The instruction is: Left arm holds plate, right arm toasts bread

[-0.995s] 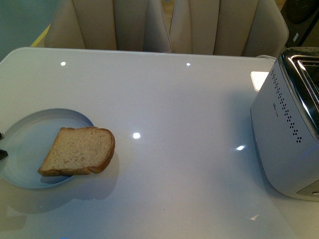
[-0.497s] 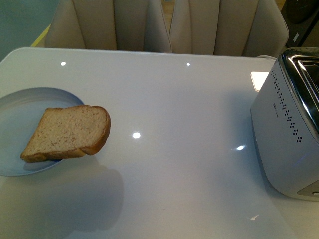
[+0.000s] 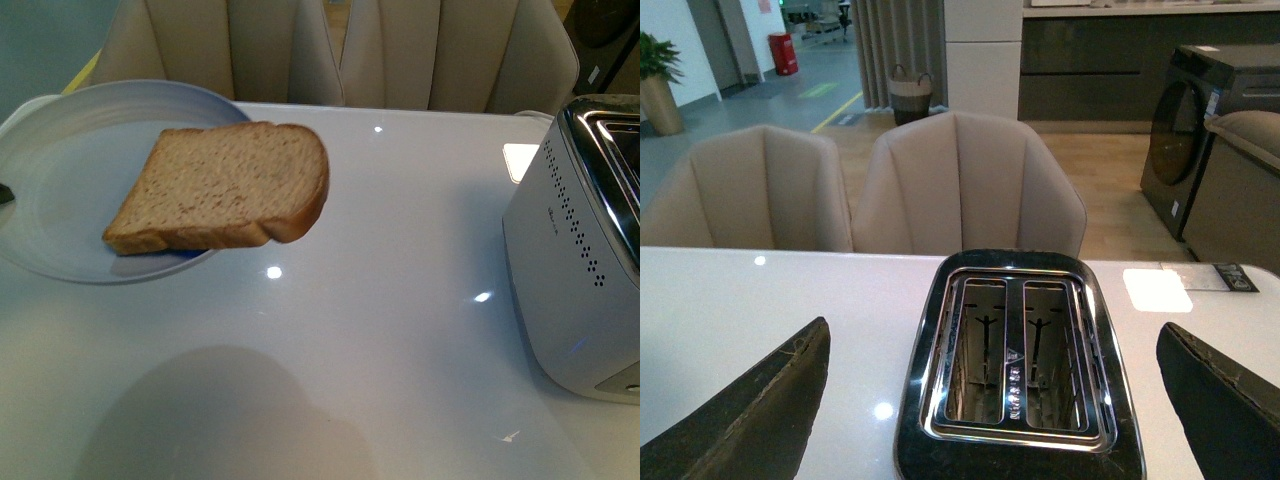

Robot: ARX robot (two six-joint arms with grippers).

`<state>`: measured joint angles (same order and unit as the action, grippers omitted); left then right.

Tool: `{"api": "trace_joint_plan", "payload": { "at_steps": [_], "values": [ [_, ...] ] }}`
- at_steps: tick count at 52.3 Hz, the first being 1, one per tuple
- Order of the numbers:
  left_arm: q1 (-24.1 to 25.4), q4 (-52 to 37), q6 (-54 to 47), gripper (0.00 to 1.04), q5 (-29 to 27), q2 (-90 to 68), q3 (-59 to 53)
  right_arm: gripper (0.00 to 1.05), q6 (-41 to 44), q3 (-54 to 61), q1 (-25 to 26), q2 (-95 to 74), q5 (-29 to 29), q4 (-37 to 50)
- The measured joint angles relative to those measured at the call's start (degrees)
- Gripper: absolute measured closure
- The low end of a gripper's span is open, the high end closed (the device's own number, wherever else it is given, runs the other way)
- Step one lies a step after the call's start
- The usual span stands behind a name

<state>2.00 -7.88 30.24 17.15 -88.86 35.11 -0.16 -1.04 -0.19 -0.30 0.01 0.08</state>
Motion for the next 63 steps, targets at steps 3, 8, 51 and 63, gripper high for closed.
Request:
{"api": "trace_joint_plan", "payload": {
  "at_steps": [3, 8, 51, 63],
  "values": [
    [-3.3, 1.2, 2.0, 1.01, -1.9, 1.6, 1.0, 0.09, 0.0, 0.0, 0.0, 0.0, 0.0, 0.0],
    [-8.2, 3.0, 5.3, 1.01, -4.2, 3.6, 2.4, 0.09, 0.0, 0.0, 0.0, 0.0, 0.0, 0.0],
    [-29.3, 8.6, 20.9, 1.01, -12.9, 7.1, 7.9, 0.09, 0.0, 0.0, 0.0, 0.0, 0.0, 0.0],
    [-29.3, 8.6, 21.1, 1.01, -13.0, 7.1, 7.9, 0.09, 0.0, 0.0, 0.0, 0.0, 0.0, 0.0]
  ]
}}
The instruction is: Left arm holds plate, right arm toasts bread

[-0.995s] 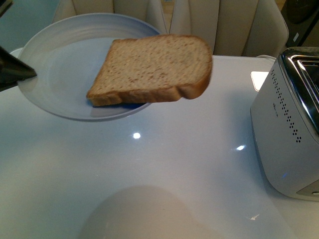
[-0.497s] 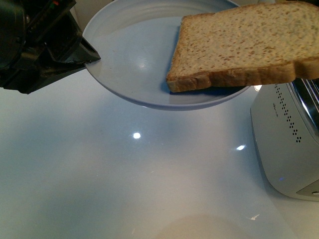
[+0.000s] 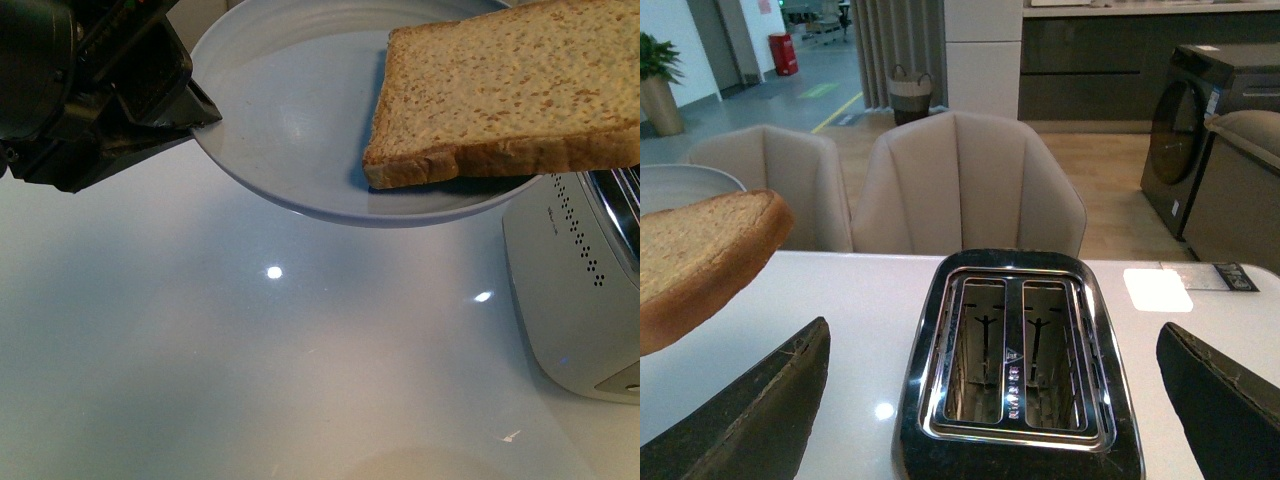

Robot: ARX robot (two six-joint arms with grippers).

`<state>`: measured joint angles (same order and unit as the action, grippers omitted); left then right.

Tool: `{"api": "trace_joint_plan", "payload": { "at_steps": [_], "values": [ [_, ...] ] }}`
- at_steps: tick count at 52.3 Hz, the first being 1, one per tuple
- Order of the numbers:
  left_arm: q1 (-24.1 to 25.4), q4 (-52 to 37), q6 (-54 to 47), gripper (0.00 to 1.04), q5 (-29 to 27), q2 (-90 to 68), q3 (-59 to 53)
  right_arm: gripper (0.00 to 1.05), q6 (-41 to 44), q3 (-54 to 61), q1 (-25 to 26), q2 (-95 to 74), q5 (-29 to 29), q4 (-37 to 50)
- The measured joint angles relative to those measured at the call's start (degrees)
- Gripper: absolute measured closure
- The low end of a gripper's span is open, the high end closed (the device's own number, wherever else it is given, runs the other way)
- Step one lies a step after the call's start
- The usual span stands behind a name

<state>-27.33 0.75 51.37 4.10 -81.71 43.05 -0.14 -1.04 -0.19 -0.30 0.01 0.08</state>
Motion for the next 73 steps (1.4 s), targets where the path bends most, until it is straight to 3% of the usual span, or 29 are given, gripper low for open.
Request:
{"api": "trace_joint_plan", "payload": {
  "at_steps": [21, 23, 26, 30, 38, 47, 54, 73],
  "values": [
    [0.0, 0.0, 0.1, 1.01, 0.0, 0.0, 0.0, 0.09, 0.0, 0.0, 0.0, 0.0, 0.0, 0.0],
    [0.0, 0.0, 0.1, 1.01, 0.0, 0.0, 0.0, 0.09, -0.4, -0.2, -0.5, -0.5, 1.7, -1.1],
    [0.0, 0.0, 0.2, 1.01, 0.0, 0.0, 0.0, 0.09, -1.7, -2.5, -3.0, -3.4, 9.7, -7.7],
    [0.0, 0.0, 0.2, 1.01, -0.1, 0.1, 0.0, 0.09, -2.1, -3.4, -5.4, -6.8, 16.1, -12.0],
    [0.0, 0.0, 0.3, 1.01, -0.1, 0.1, 0.1, 0.09, -2.5, -3.9, -7.6, -9.3, 19.2, -10.2],
    [0.0, 0.0, 0.3, 1.01, 0.1, 0.1, 0.1, 0.09, -6.2, -6.7, -9.2, -16.7, 17.4, -6.0],
    [0.0, 0.0, 0.4, 1.01, 0.0, 0.1, 0.1, 0.09, -15.2, -12.6, -11.7, -28.0, 11.8, -1.9],
    [0.0, 0.0, 0.4, 1.01, -0.1, 0.1, 0.1, 0.09, -36.9, -21.1, -19.8, -46.1, 3.8, 2.9]
  ]
}}
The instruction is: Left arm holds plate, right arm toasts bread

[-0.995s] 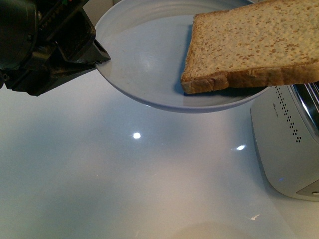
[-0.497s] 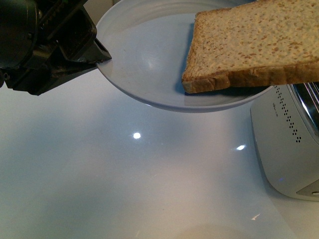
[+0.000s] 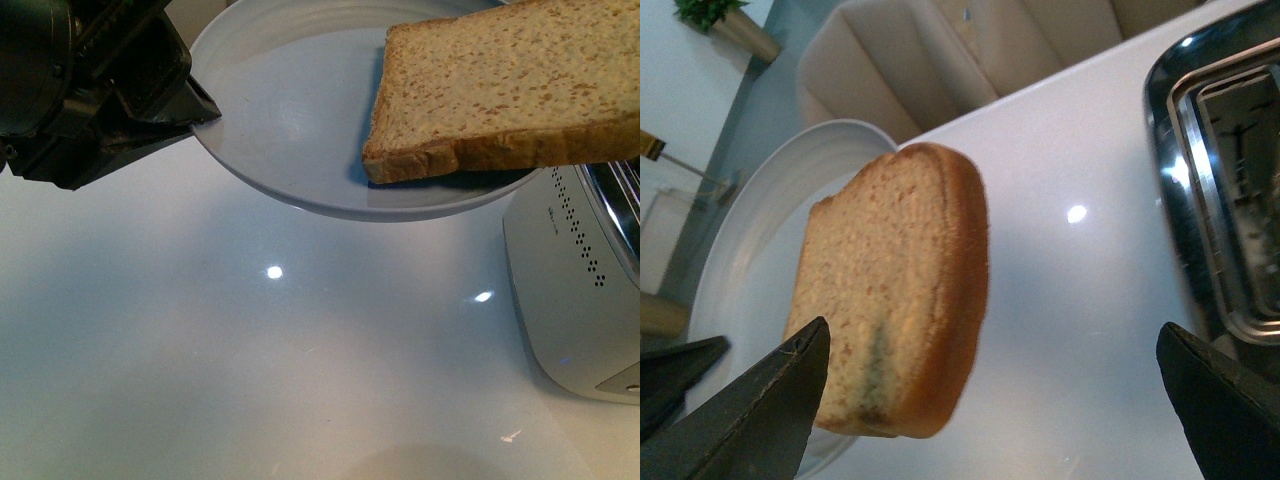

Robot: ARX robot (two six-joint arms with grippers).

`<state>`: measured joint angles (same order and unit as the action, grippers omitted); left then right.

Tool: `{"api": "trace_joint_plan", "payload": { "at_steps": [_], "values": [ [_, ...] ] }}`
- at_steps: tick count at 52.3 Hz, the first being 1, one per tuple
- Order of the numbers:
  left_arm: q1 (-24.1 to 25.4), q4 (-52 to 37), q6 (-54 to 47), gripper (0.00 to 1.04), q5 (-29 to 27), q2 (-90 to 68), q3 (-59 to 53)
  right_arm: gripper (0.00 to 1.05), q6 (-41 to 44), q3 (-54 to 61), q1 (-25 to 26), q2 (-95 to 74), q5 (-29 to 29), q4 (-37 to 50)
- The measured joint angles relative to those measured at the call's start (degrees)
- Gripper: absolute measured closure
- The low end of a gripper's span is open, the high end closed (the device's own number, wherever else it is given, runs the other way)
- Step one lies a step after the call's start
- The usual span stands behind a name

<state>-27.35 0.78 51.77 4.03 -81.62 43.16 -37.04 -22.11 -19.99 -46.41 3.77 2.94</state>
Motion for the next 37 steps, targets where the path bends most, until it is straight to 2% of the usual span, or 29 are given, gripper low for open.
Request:
{"api": "trace_joint_plan", "payload": {
  "at_steps": [5, 20, 24, 34, 37],
  "values": [
    [0.0, 0.0, 0.0, 1.01, 0.0, 0.0, 0.0, 0.09, -5.1, -0.2, -1.9, -3.0, -1.4, 2.0],
    [0.0, 0.0, 0.0, 1.01, 0.0, 0.0, 0.0, 0.09, -11.4, -0.3, -3.0, -7.0, -3.9, 6.3],
    [0.0, 0.0, 0.0, 1.01, 0.0, 0.0, 0.0, 0.23, -13.2, -0.3, -3.1, -7.8, -4.3, 7.2],
    [0.0, 0.0, 0.0, 1.01, 0.0, 0.0, 0.0, 0.49, -14.5, -0.2, -3.4, -8.2, -4.5, 8.2],
    [0.0, 0.0, 0.0, 1.01, 0.0, 0.0, 0.0, 0.63, -14.9, -0.2, -3.5, -8.3, -4.7, 8.4]
  ]
}}
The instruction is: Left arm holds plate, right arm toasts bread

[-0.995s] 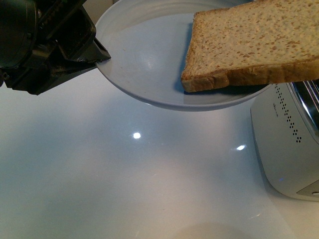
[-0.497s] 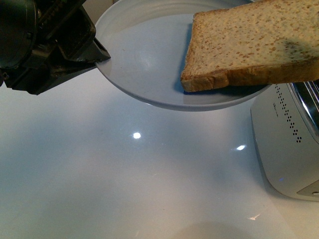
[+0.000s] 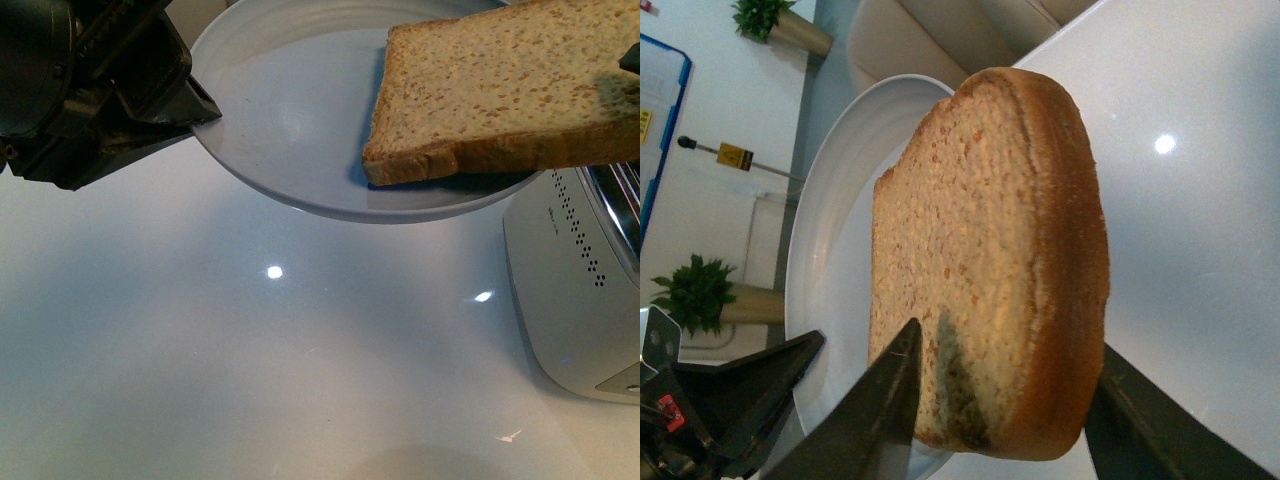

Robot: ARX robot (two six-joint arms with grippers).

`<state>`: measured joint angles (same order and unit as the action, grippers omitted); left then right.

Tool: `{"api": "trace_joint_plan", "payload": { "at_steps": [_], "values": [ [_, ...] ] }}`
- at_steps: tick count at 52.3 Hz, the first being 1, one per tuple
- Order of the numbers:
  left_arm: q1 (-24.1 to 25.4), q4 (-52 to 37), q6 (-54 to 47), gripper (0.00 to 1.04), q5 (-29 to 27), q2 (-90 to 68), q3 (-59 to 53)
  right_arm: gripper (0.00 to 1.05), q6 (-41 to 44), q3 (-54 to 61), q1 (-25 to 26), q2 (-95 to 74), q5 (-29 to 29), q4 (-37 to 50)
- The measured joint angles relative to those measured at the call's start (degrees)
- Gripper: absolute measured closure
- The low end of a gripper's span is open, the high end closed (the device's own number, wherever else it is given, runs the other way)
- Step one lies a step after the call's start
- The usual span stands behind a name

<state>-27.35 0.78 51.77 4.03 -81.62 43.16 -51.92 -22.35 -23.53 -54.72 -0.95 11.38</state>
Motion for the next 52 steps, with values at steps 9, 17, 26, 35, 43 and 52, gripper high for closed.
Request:
{"api": "trace_joint_plan", "payload": {
  "at_steps": [9, 17, 26, 35, 43, 52],
  "values": [
    [0.0, 0.0, 0.0, 1.01, 0.0, 0.0, 0.0, 0.87, -0.7, 0.0, -0.1, 0.0, -0.2, 0.2],
    [0.0, 0.0, 0.0, 1.01, 0.0, 0.0, 0.0, 1.02, -0.8, 0.0, -0.1, 1.0, -0.2, -0.3],
    [0.0, 0.0, 0.0, 1.01, 0.0, 0.0, 0.0, 1.02, 0.8, -0.7, 1.3, 4.9, -0.7, -2.7],
    [0.0, 0.0, 0.2, 1.01, 0.1, 0.0, 0.0, 1.02, 7.6, -7.7, 8.3, 10.6, -1.5, -9.3],
    [0.0, 0.0, 0.2, 1.01, 0.1, 0.0, 0.0, 1.02, 18.3, -13.7, 15.5, 12.1, -1.7, -13.6],
    [0.0, 0.0, 0.2, 1.01, 0.0, 0.0, 0.0, 1.02, 28.9, -16.0, 23.3, 11.7, -2.9, -14.1]
  ]
}}
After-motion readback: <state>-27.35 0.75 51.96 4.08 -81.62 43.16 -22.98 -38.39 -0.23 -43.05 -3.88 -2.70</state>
